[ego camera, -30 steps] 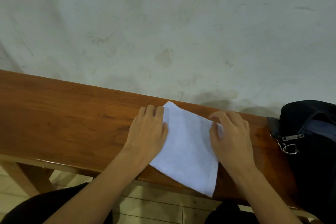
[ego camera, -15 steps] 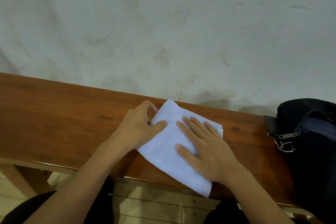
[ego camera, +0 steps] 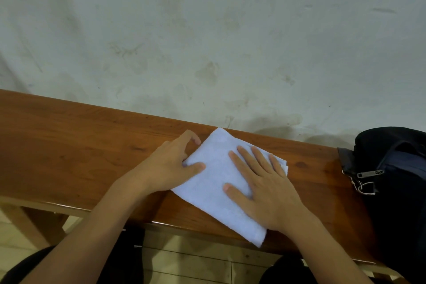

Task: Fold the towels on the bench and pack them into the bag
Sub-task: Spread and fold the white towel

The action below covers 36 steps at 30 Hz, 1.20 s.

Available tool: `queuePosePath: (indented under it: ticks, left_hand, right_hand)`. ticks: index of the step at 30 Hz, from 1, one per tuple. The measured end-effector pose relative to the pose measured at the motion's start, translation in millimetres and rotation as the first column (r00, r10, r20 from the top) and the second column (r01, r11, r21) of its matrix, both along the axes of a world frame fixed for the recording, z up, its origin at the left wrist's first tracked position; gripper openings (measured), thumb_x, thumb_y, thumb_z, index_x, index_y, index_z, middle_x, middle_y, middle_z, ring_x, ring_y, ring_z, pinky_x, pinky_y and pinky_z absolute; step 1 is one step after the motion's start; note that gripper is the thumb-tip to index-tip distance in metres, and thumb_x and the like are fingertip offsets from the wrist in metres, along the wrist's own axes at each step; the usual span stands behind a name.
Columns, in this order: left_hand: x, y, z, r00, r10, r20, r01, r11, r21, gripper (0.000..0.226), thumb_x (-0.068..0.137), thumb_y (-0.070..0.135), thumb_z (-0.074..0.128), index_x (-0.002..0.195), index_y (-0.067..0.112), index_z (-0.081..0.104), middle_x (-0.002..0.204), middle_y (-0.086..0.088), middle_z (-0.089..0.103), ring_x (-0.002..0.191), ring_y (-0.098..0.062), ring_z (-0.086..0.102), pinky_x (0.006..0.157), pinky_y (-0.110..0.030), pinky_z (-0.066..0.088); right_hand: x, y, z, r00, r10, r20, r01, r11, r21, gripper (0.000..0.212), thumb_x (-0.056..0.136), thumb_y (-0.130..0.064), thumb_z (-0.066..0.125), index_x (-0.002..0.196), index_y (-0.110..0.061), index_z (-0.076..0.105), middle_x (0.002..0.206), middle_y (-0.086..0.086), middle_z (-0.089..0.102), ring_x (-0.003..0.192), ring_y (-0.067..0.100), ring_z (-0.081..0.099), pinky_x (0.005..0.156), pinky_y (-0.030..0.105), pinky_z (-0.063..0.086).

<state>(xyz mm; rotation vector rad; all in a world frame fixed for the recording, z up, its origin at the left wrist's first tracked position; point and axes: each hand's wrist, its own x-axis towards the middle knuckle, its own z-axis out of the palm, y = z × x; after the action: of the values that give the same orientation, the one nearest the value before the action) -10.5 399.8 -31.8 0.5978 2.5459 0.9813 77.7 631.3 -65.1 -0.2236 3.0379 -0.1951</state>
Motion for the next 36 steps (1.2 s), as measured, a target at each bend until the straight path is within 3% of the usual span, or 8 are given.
queuePosePath:
  ticks: [4,9,15,22,24,27,32,36]
  left_hand:
    - [4.4,-2.8,5.2,1.000,-0.016,0.004,0.015,0.980,0.196,0.028,0.094,0.036,0.062,0.112,0.045,0.043,0.087,0.006,0.070,0.078,-0.008,0.066,0.061,-0.023,0.054]
    - [6.8,3.4,-1.8,0.989,-0.002,-0.151,-0.017,0.992,-0.122,0.023,0.100,0.039,0.050,0.117,0.042,0.036,0.095,0.006,0.058,0.084,-0.010,0.058,0.075,-0.035,0.057]
    - [4.0,18.6,-4.3,0.918,0.009,-0.396,-0.104,0.970,-0.219,0.023,0.103,0.033,0.043,0.126,0.029,0.041,0.088,0.003,0.061,0.074,-0.013,0.060,0.069,-0.034,0.057]
    - [34.7,49.1,-15.6,0.672,0.144,-0.727,-0.347,0.928,-0.137,0.035,0.092,0.040,0.058,0.114,0.015,0.068,0.113,-0.011,0.065,0.101,-0.031,0.061,0.080,-0.047,0.050]
    - [55.9,60.8,-16.9,0.798,0.096,-0.595,-0.290,0.926,-0.240,0.068,0.096,0.060,0.024,0.134,0.014,0.056,0.132,-0.013,0.059,0.123,-0.033,0.054,0.096,-0.049,0.046]
    - [64.5,68.0,-24.6,0.961,-0.042,-0.272,-0.095,0.876,-0.472,0.107,0.073,0.079,-0.013,0.156,0.011,-0.003,0.163,-0.017,-0.009,0.150,-0.035,-0.013,0.120,-0.049,0.000]
    - [32.0,46.5,-20.0,0.965,-0.244,-0.095,0.197,0.916,-0.348,0.109,0.083,0.078,0.040,0.153,0.020,-0.020,0.156,0.001,-0.034,0.141,-0.013,-0.036,0.114,-0.032,-0.018]
    - [13.3,24.4,-19.3,0.919,-0.381,-0.101,0.343,0.900,-0.269,0.114,0.079,0.073,0.058,0.156,0.027,-0.012,0.157,0.014,-0.028,0.137,0.006,-0.035,0.111,-0.020,-0.022]
  right_hand:
    - [0.3,0.6,3.7,0.999,0.010,0.036,-0.011,1.000,0.026,0.095,0.074,-0.091,-0.007,0.154,-0.041,-0.016,0.161,-0.016,-0.023,0.148,0.010,-0.026,0.124,0.047,-0.008]
    - [1.3,0.5,7.0,0.998,0.025,0.062,-0.028,0.999,0.046,0.101,0.067,-0.097,-0.006,0.151,-0.043,-0.024,0.160,-0.016,-0.028,0.147,0.011,-0.028,0.123,0.049,-0.010]
    - [5.9,-8.4,0.4,0.995,-0.101,-0.021,0.101,0.995,0.018,0.087,0.070,-0.086,-0.023,0.147,-0.045,-0.024,0.160,-0.014,-0.024,0.151,0.016,-0.020,0.124,0.047,-0.007]
    - [4.5,-11.5,4.3,0.917,-0.376,-0.130,0.374,0.927,-0.037,0.099,0.076,-0.075,-0.027,0.157,-0.038,0.017,0.166,-0.006,0.013,0.152,0.021,0.017,0.121,0.039,0.018]
    - [1.6,-5.3,9.6,0.878,-0.408,-0.249,0.423,0.906,0.008,0.079,0.092,-0.067,-0.004,0.144,-0.036,0.047,0.155,-0.005,0.040,0.137,0.019,0.042,0.109,0.038,0.035]
    - [-4.2,7.5,11.3,0.844,-0.389,-0.370,0.419,0.908,0.001,0.056,0.101,-0.053,0.024,0.101,-0.026,0.074,0.121,-0.004,0.065,0.108,0.016,0.058,0.094,0.035,0.041]
    - [-4.3,9.5,12.7,0.834,-0.343,-0.432,0.395,0.918,0.034,0.052,0.098,-0.046,0.047,0.060,-0.017,0.068,0.094,-0.002,0.071,0.087,0.015,0.061,0.084,0.033,0.047]
    - [-5.9,4.5,9.0,0.842,-0.092,-0.532,0.129,0.991,0.033,0.032,0.098,-0.034,0.054,0.085,-0.013,0.074,0.106,0.006,0.072,0.095,0.022,0.066,0.084,0.034,0.052]
